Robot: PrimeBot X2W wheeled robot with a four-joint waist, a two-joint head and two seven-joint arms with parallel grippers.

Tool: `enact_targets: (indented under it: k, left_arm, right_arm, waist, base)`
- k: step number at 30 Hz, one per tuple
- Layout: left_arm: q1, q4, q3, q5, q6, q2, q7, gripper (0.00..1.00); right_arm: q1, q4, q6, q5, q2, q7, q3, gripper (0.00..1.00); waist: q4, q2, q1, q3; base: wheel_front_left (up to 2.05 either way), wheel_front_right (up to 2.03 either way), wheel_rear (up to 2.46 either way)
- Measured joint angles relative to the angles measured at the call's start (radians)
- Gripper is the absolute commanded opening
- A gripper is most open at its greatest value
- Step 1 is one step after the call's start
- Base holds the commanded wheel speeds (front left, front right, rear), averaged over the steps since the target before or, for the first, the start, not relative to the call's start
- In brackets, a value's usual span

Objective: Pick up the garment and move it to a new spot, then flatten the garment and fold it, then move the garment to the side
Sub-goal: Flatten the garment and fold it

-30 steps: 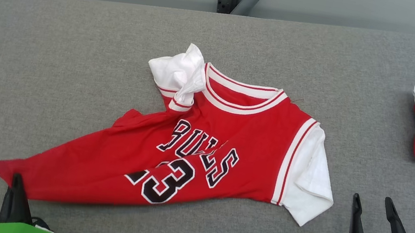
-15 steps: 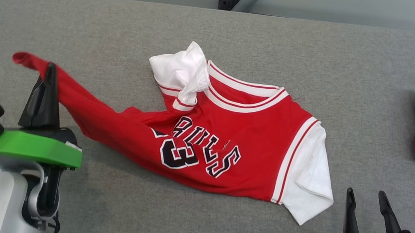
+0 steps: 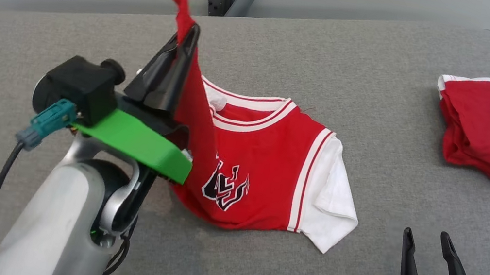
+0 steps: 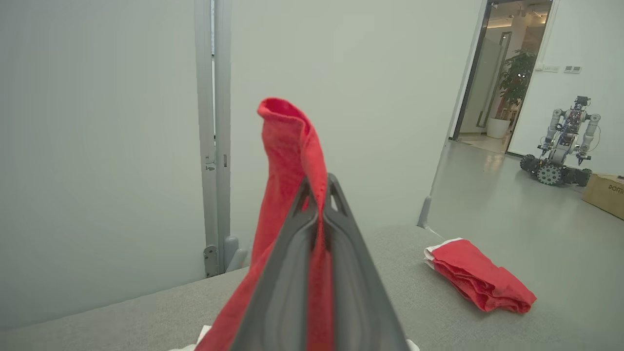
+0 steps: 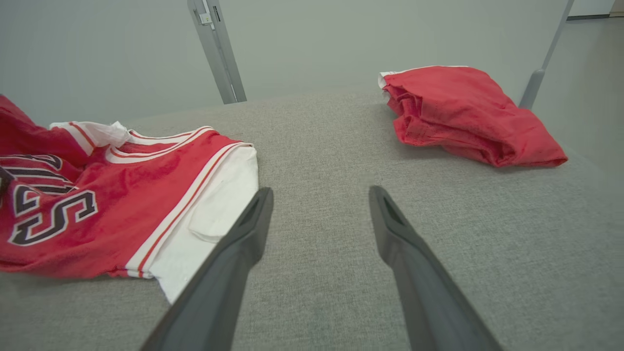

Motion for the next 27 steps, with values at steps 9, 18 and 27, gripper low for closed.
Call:
enact_targets:
  k: [9,18,27]
  left_arm:
    - [-0.199,0.236,-0.091,0.024,-0.026,-0.052,0.064,0.00]
    - [-0.485,0.644,-0.138,0.088,-0.031,-0.074,0.055,0.00]
    - [-0.588,0.917,-0.135,0.101,-0.031,-0.081,-0.055,0.00]
  right_arm:
    - [-0.044,0.003,0.000,0.008,0.000,0.000,0.026,1.00]
    - [-0.102,0.015,0.000,0.069,-0.001,0.000,0.066,1.00]
    - [-0.110,0.028,0.000,0.106,-0.001,0.000,0.076,1.00]
  waist:
    - [-0.064,0.0000,0.0000,0.023]
    - [-0.160,0.0000,0.0000,0.104]
    - [-0.263,0.0000,0.0000,0.161]
  base:
    - [0.00,0.00,0.00]
    - [0.00,0.00,0.00]
    - [0.00,0.00,0.00]
